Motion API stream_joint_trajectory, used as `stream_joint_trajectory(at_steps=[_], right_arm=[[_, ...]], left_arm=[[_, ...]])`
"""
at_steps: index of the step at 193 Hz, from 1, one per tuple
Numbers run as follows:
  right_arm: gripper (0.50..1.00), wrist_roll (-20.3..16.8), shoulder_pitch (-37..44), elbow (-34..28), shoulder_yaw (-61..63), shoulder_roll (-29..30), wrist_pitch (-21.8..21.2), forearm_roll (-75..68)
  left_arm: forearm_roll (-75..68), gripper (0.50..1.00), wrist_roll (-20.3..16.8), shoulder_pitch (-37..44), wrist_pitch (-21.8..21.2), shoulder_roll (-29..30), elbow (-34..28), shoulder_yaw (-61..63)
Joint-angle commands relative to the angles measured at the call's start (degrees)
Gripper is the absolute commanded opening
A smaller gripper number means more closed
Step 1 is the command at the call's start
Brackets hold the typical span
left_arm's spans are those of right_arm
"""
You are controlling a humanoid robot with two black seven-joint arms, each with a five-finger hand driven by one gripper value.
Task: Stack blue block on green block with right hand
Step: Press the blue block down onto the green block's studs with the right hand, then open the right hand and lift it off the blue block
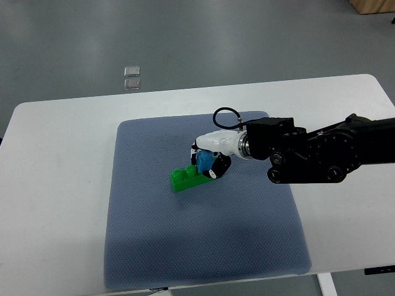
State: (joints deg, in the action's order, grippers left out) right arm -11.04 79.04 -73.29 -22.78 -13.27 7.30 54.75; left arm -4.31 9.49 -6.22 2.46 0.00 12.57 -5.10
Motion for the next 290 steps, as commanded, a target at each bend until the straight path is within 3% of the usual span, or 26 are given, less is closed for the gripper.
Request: stream_joint_trajectory(at_steps=[1, 48, 61, 97, 111, 290], right_arm=[[0.619, -0.03, -0.11, -0.01, 0.10, 0.09, -0.01, -0.17], [0.625, 0.06, -0.73, -0.01, 0.19, 0.09, -0.01, -0.08], [0.650, 0.06, -0.90, -0.01, 0.45, 0.18, -0.01, -0.17], [0.856, 0.06, -1.17, -0.01, 0.81, 0.53, -0.18, -0.17], [0.897, 0.06, -1.17, -0.01, 0.89, 0.53, -0.36, -0.17], [0.897, 0.06, 2.96, 0.16, 1.86, 0.27, -1.85, -1.40]], left_arm=[[0.00, 1.000, 0.00, -0.02, 0.00, 0.00, 0.00, 0.00], [0.00, 1.000, 0.00, -0.02, 0.00, 0.00, 0.00, 0.00], [0.00, 1.000, 0.00, 0.07, 0.00, 0.00, 0.00, 0.00], [0.00, 1.000, 0.00, 0.07, 0.00, 0.00, 0.00, 0.00], [0.00, 1.000, 0.00, 0.07, 0.00, 0.00, -0.09, 0.00], [0.00, 1.000, 0.00, 0.07, 0.00, 0.00, 0.00, 0.00]])
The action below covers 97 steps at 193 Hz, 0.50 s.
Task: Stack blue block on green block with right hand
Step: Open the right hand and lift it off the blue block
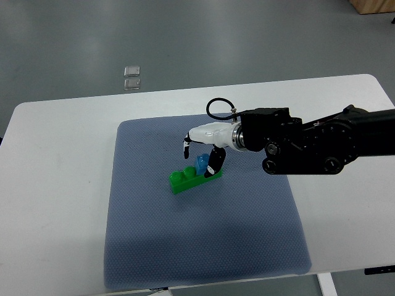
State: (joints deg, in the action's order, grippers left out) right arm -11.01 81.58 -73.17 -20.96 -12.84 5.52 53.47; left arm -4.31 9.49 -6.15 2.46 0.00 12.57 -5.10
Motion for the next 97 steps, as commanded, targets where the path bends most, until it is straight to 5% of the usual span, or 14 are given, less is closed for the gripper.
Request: stream_joint_trajectory(at_steps=[1, 29, 70, 97], right_arm=[[0.897, 0.02, 0.43, 0.05, 0.04, -0.17, -0.07, -0.12], [0.897, 0.02, 1.04, -0.04, 0.04, -0.34, -0.24, -0.12], [0.897, -0.50, 4.64, -0.48, 3.21, -2.36, -7.71, -5.74], [0.897, -0.59, 5.79, -0.48, 3.47, -2.45, -8.42, -7.15]], left_arm=[[0.00, 1.000, 0.00, 0.00, 0.00, 0.00, 0.00, 0.00], [0.00, 1.000, 0.00, 0.00, 0.00, 0.00, 0.00, 0.00], [0.00, 1.000, 0.00, 0.00, 0.00, 0.00, 0.00, 0.00], [0.00, 1.000, 0.00, 0.00, 0.00, 0.00, 0.08, 0.00]])
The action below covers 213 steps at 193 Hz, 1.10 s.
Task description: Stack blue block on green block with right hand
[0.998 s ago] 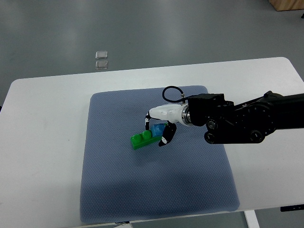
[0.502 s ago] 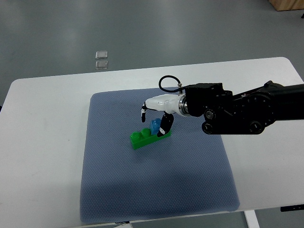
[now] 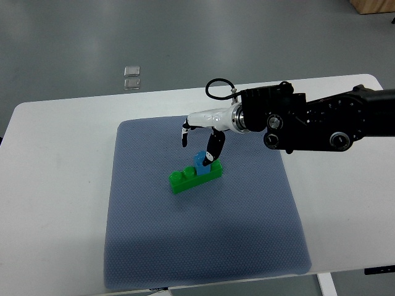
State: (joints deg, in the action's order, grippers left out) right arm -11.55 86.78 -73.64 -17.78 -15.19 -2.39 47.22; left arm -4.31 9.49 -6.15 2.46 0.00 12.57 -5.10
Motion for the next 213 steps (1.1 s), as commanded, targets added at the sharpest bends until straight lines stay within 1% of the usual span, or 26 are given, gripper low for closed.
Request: stream_joint_trajectory(at_steps=[1, 73, 88, 99, 105, 145, 182, 183, 191, 205, 206, 213], right_arm=[[0.897, -0.05, 0.58, -0.02, 0.29, -0.11, -0.51, -0.90], [0.893, -0.14, 0.67, 0.42, 0.73, -0.63, -0.33, -0.81], [0.876, -0.14, 0.58, 0.42, 0.55, -0.55, -0.24, -0.64], [0.842, -0.14, 0.05, 0.42, 0.47, -0.55, -0.15, -0.73], [0.838, -0.14, -0.04, 0.42, 0.55, -0.55, -0.15, -0.73], [0.840, -0.14, -1.27, 0.42, 0.64, -0.55, -0.07, -0.64], [0.842, -0.32, 0.31, 0.42, 0.99, -2.39, -1.56, -0.99], [0.850, -0.32, 1.88, 0.34, 1.78, -3.26, -2.95, -1.43], [0.856, -0.32, 2.51, 0.25, 3.19, -3.62, -4.19, -2.66], [0.860, -0.32, 2.60, 0.34, 4.07, -3.89, -4.46, -3.45], [0.884, -0.40, 2.43, 0.51, 5.90, -4.93, -4.72, -5.54], [0.893, -0.32, 2.07, 0.69, 7.15, -5.47, -4.37, -6.97]], left_arm=[[0.00, 1.000, 0.00, 0.00, 0.00, 0.00, 0.08, 0.00], [0.00, 1.000, 0.00, 0.00, 0.00, 0.00, 0.08, 0.00], [-0.09, 1.000, 0.00, 0.00, 0.00, 0.00, 0.08, 0.00], [0.00, 1.000, 0.00, 0.00, 0.00, 0.00, 0.08, 0.00], [0.00, 1.000, 0.00, 0.00, 0.00, 0.00, 0.08, 0.00], [0.00, 1.000, 0.00, 0.00, 0.00, 0.00, 0.08, 0.00], [0.00, 1.000, 0.00, 0.00, 0.00, 0.00, 0.08, 0.00], [0.00, 1.000, 0.00, 0.00, 0.00, 0.00, 0.08, 0.00], [-0.09, 1.000, 0.00, 0.00, 0.00, 0.00, 0.08, 0.00], [0.00, 1.000, 0.00, 0.00, 0.00, 0.00, 0.08, 0.00], [-0.09, 1.000, 0.00, 0.00, 0.00, 0.00, 0.08, 0.00], [-0.09, 1.000, 0.00, 0.00, 0.00, 0.00, 0.08, 0.00]])
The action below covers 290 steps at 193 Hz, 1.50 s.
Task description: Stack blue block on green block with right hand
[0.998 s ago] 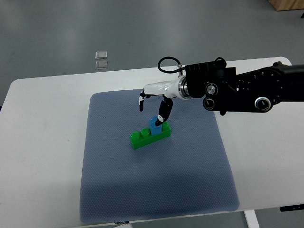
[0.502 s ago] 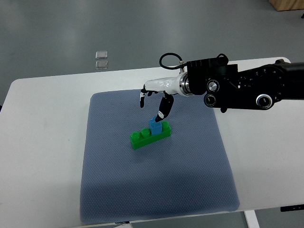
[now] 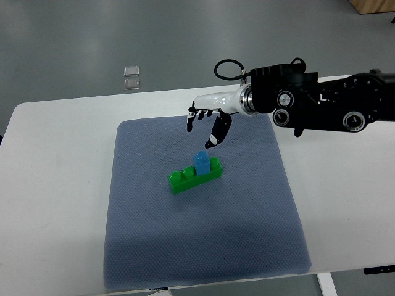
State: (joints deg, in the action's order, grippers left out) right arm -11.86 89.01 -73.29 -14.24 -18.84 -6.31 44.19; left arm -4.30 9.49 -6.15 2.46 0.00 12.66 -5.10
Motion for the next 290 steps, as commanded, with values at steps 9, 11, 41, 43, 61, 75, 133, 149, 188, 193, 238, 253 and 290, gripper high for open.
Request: stream_joint_trajectory(at_steps=[9, 11, 41, 43, 61, 75, 133, 149, 188, 193, 238, 253, 290], right_arm=[[0.895, 0.00, -0.24, 0.43, 4.13, -1.90, -0.46, -4.38], [0.895, 0.00, -0.24, 0.43, 4.13, -1.90, -0.46, -4.38], [0.901, 0.53, -14.55, 7.81, 23.54, -3.75, -0.29, -13.16], [0.901, 0.53, -14.57, 7.81, 23.56, -3.75, -0.29, -13.17], [0.903, 0.61, -27.03, 10.97, 40.94, -2.34, -0.90, -15.98], [0.905, 0.70, -32.85, 11.77, 50.80, -0.76, -0.81, -16.86], [0.907, 0.79, -47.09, 18.01, 76.38, 14.80, -0.11, -20.02], [0.913, 1.32, -49.11, 19.85, 80.25, 17.26, -0.46, -21.16], [0.915, 7.82, -50.95, 23.19, 82.71, 18.22, -0.81, -27.93], [0.915, 8.17, -50.95, 23.54, 82.71, 18.22, -0.81, -28.28], [0.915, 13.27, -50.86, 30.40, 82.53, 18.58, -1.16, -37.77], [0.915, 13.27, -50.86, 31.10, 82.53, 18.84, -1.52, -38.92], [0.915, 13.36, -50.78, 31.45, 82.71, 18.84, -1.52, -39.36]], left_arm=[[-0.09, 1.000, 0.00, 0.00, 0.00, 0.00, 0.00, 0.00], [-0.09, 1.000, 0.00, 0.00, 0.00, 0.00, 0.00, 0.00], [0.00, 1.000, 0.00, 0.00, 0.00, 0.00, 0.00, 0.00], [0.00, 1.000, 0.00, 0.00, 0.00, 0.00, 0.00, 0.00], [0.00, 1.000, 0.00, 0.00, 0.00, 0.00, 0.00, -0.09], [0.00, 1.000, 0.00, 0.00, 0.00, 0.00, 0.00, -0.09], [0.00, 1.000, 0.00, 0.09, 0.00, 0.00, -0.09, 0.00], [0.00, 1.000, 0.00, 0.18, 0.00, 0.00, -0.09, 0.00], [0.00, 1.000, 0.00, 0.27, 0.00, 0.00, 0.00, 0.00], [0.00, 1.000, 0.00, 0.27, 0.00, 0.00, 0.00, 0.00], [0.00, 1.000, 0.00, 0.35, 0.00, 0.00, 0.00, -0.09], [0.00, 1.000, 0.00, 0.44, 0.00, 0.00, 0.00, -0.09], [0.00, 1.000, 0.00, 0.44, 0.00, 0.00, 0.00, 0.00]])
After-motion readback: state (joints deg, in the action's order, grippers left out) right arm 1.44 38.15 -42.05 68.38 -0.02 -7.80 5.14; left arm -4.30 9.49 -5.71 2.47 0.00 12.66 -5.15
